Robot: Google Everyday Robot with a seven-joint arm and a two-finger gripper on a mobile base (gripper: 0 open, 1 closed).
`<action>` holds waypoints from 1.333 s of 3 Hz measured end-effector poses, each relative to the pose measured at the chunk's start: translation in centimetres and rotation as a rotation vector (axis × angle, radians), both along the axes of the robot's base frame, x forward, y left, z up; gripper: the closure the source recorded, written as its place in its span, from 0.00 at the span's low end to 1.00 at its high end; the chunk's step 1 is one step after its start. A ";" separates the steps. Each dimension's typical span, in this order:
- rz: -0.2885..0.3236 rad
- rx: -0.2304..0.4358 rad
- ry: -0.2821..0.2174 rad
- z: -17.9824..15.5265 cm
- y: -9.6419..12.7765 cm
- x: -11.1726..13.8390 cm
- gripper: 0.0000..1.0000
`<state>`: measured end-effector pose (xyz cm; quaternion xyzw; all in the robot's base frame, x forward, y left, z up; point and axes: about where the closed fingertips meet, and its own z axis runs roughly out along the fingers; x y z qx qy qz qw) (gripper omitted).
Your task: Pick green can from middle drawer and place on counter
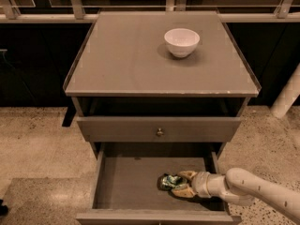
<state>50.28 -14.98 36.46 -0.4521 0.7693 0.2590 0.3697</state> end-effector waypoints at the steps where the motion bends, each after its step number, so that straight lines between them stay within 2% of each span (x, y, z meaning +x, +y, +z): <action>1: 0.000 0.000 0.000 0.0 0.0 0.0 0.89; 2: 0.006 0.042 -0.003 1.0 0.2 -0.3 1.00; 3: -0.036 0.074 -0.026 5.5 -0.4 -1.6 1.00; 4: -0.086 0.057 -0.011 11.4 -0.9 -3.9 1.00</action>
Offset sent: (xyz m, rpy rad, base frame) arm -0.0056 -0.0006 0.0257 0.0989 -0.0098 0.0092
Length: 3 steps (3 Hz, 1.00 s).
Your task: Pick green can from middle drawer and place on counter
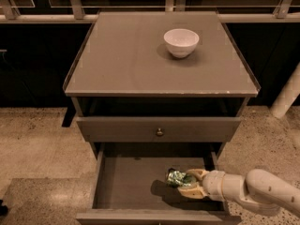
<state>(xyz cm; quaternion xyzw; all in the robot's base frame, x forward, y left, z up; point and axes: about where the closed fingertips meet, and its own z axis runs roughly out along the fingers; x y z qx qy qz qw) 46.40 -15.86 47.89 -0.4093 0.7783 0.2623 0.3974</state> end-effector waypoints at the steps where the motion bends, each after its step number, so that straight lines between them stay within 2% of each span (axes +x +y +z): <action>1: -0.018 -0.021 0.044 9.2 -0.7 0.3 1.00; 3: -0.010 -0.012 0.059 9.1 -0.4 0.3 1.00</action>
Offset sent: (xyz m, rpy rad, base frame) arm 0.0018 -0.0065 0.0649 -0.0129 0.0412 -0.0184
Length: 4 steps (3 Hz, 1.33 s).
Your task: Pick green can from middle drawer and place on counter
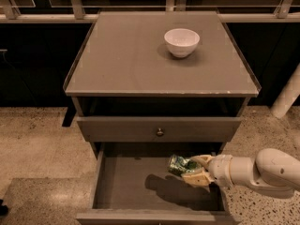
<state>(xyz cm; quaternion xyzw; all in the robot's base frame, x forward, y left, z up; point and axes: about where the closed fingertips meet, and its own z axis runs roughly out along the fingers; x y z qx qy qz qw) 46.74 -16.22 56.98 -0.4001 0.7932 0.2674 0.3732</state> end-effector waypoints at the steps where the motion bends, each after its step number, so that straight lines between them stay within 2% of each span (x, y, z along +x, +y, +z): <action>1: 0.036 0.010 0.003 3.7 0.7 0.0 1.00; 3: 0.114 -0.042 -0.144 20.6 2.3 -1.3 1.00; 4: 0.137 -0.068 -0.210 26.3 2.9 -1.3 1.00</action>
Offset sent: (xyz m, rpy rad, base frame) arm -0.0184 0.0255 0.2557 -0.0701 -0.1880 0.1253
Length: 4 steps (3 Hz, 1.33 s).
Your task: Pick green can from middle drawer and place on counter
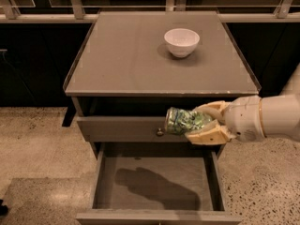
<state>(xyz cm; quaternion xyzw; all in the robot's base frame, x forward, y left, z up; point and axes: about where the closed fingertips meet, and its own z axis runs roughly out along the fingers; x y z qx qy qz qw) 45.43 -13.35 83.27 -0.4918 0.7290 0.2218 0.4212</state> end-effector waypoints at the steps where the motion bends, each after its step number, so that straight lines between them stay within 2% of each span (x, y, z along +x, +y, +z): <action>1: 0.003 -0.003 -0.010 0.7 0.1 0.0 1.00; 2: -0.008 0.033 -0.016 0.1 0.3 -0.3 1.00; 3: 0.005 0.067 -0.008 -0.3 0.0 1.2 1.00; 4: 0.026 0.017 0.004 1.2 -0.2 3.5 1.00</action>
Offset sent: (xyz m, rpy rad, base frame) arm -0.0058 0.0008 -0.0097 0.0924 -0.0213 -0.0323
